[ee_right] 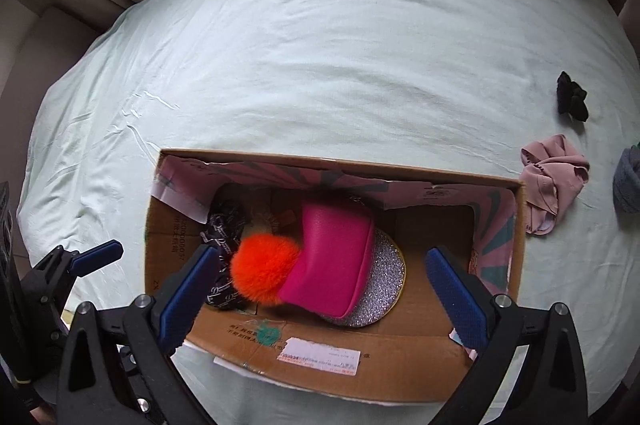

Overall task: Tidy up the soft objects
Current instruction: 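Open both tools to drop the scarf and pouch into the box, then lift both tools away from the box toward the remaining items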

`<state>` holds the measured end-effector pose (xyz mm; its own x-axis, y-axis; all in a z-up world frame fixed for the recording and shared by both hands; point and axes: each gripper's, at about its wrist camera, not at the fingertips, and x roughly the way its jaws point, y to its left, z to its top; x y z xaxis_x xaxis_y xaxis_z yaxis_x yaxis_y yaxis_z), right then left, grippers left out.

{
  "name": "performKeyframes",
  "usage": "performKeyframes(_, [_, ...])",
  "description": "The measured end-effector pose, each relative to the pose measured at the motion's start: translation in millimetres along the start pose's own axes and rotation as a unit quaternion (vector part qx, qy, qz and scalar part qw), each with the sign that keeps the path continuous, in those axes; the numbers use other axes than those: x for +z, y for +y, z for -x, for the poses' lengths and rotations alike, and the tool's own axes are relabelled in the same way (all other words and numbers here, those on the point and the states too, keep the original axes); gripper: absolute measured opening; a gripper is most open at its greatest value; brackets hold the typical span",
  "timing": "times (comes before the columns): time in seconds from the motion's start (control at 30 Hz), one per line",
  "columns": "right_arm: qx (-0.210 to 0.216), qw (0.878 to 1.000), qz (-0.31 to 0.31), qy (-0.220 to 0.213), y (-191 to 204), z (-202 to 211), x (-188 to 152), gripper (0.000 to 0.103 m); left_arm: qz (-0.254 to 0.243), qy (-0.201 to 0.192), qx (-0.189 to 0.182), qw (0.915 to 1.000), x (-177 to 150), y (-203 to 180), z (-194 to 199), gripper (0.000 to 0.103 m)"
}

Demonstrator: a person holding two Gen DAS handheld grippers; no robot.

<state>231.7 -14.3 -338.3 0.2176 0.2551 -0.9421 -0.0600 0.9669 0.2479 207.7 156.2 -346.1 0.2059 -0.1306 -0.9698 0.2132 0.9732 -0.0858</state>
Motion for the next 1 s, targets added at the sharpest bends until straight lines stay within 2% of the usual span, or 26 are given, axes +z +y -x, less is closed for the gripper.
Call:
performKeyframes(0.2, [-0.005, 1.0, 0.006, -0.026, 9.8, 33.5, -12.4, 0.103, 0.002, -0.027, 0.013, 0.9996, -13.3, -0.9, 38.1, 0.103])
performKeyframes(0.3, [-0.021, 0.998, 0.016, -0.052, 15.4, 56.3, -22.4, 0.103, 0.004, -0.039, 0.022, 0.999, -22.4, -2.6, 57.6, 0.103])
performKeyframes(0.57, [-0.038, 0.992, 0.014, -0.115, 29.6, 122.6, -53.3, 0.103, 0.011, -0.102, 0.03, 0.9943, -47.2, -6.1, 128.5, 0.103])
performKeyframes(0.83, [-0.069, 0.981, 0.022, -0.18, 37.7, 195.0, -93.2, 0.103, 0.014, -0.167, 0.028, 0.9854, -71.0, -20.0, 194.9, 0.103])
performKeyframes(1.0, [-0.097, 0.969, 0.003, -0.227, 25.3, 237.1, -121.5, 0.103, 0.01, -0.197, 0.027, 0.9799, -82.4, -32.4, 218.1, 0.103])
